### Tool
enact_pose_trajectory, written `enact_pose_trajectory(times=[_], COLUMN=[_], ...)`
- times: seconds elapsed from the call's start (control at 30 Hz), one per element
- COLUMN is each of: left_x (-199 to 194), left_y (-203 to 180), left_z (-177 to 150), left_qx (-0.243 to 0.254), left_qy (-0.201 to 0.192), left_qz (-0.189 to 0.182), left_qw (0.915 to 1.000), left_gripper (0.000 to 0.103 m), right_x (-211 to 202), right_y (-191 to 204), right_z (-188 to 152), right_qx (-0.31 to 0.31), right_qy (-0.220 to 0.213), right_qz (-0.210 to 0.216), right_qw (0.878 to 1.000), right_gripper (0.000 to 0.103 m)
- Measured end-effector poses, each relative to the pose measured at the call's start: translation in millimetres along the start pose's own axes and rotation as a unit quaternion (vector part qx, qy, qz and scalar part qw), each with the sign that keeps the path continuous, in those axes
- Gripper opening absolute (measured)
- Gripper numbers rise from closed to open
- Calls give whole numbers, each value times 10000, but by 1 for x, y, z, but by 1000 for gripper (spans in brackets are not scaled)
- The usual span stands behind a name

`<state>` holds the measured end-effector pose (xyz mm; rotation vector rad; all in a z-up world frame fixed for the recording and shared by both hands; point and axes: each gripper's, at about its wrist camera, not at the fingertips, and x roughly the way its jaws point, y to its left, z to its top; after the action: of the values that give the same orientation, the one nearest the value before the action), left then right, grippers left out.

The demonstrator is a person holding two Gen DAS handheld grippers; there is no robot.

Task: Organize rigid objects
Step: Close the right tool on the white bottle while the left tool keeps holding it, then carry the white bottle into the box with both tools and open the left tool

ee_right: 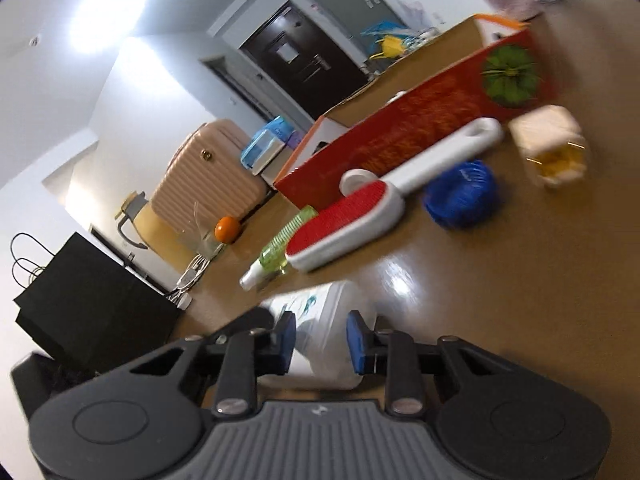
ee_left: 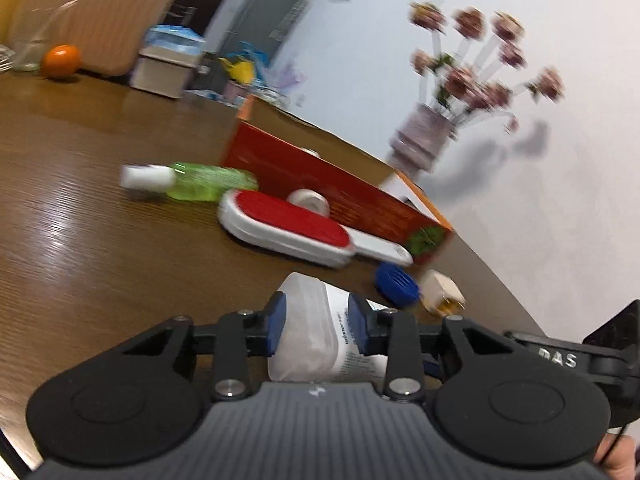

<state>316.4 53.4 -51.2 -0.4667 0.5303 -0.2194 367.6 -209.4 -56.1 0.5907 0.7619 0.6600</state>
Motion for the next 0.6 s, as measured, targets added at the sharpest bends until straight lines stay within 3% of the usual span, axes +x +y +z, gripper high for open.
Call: enact_pose_trajectory(times=[0.3,0.4,0.6], left_x=[-30,-35,-35], left_y=[-45,-43,-42], left_z=[-37,-45,-44], left_qx=[486,276,257], left_qy=[293,286,263], left_qz=[-290,-265,-247], left_qw=[9980,9989,9990], left_gripper=[34,42,42], right_x=[-58,-65,-64], right_y=[7,2,0], right_z=[-25,-29,-34], right_qx=[-649,-578,-498], right_qy=[-242,-269,-314], right_qz=[-558,-484,-433], right_qw=[9960,9968,9973], right_gripper=[25,28,34])
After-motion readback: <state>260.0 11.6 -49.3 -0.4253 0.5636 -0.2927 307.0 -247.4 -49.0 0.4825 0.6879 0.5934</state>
